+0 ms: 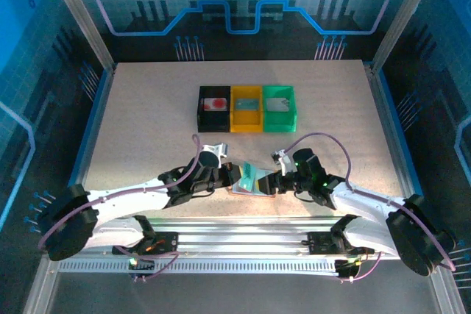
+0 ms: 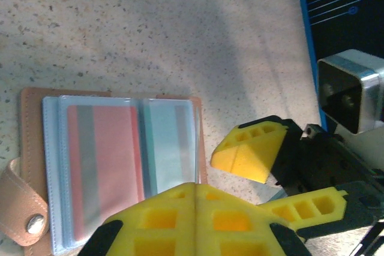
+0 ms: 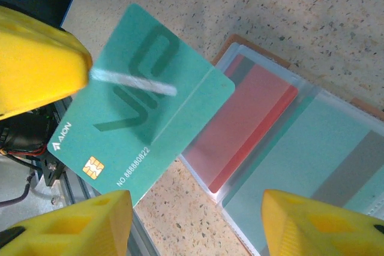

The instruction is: Take the credit cards out of the card holder

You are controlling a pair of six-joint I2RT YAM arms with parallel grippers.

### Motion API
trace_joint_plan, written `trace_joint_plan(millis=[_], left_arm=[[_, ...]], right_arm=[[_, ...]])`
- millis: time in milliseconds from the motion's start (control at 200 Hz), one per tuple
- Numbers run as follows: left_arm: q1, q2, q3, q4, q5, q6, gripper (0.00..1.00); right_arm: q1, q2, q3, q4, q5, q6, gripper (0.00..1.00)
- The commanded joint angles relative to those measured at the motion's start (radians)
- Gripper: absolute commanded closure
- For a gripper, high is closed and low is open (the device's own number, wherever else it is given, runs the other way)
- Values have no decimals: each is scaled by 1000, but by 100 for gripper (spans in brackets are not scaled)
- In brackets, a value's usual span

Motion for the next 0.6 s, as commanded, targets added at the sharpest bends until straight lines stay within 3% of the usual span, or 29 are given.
trace_joint_plan(millis=[0,595], left_arm=[[5,-18,-23,64,4,3,100],[4,-22,-48,158,31,-46,100]], right_arm=[[17,1,-13,81,-37,13,41],[59,27,-30,218,-72,74,40]])
